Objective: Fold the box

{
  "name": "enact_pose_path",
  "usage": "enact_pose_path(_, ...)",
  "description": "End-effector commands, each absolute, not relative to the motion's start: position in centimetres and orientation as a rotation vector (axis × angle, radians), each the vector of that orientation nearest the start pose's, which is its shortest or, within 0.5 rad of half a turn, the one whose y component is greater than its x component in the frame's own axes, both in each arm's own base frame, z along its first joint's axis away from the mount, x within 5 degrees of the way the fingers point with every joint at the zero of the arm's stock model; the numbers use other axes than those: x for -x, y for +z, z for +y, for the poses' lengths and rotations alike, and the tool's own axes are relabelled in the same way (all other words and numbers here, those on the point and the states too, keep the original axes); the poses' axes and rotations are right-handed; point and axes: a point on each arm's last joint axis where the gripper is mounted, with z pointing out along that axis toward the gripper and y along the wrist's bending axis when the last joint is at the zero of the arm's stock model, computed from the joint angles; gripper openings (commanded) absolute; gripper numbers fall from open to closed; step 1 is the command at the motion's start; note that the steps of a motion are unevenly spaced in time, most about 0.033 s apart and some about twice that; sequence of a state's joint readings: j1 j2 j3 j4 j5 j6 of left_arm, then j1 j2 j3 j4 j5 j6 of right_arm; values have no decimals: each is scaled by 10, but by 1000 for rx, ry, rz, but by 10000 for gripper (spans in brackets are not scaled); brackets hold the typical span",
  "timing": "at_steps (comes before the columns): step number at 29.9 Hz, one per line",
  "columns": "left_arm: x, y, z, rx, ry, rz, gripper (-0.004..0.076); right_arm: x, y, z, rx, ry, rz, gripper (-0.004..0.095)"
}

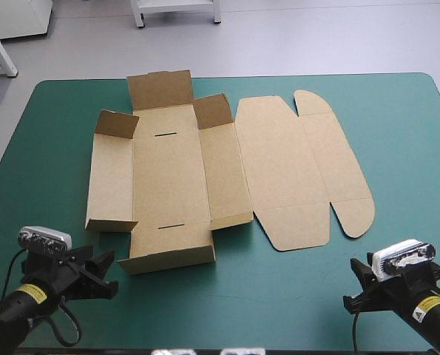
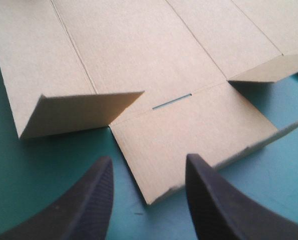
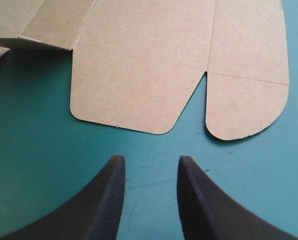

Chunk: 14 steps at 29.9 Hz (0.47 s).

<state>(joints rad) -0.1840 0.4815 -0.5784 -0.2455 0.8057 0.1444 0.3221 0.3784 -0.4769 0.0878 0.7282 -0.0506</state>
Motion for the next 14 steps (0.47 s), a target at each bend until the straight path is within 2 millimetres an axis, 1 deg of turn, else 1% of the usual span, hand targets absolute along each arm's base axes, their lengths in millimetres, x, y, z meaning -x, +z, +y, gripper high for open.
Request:
enact_pose_path(1,-102,336,-32,-222,-294,2106,363,-80,307,31,354,253,2034,377)
enact_pose_path(6,-136,356,-27,-175,-141,2149,363,-98,319,36,326,242,2083,424)
enact_pose_path(8,-148,362,-27,-183,-104,2157,363,-105,323,37,318,240,2097,432)
enact_pose_path(11,-168,364,-27,-158,-60,2183,363,-117,329,41,321,237,2118,432)
enact_pose_path(14,-190,360,-21,-93,-26,2200,363,-128,331,45,331,228,2137,432)
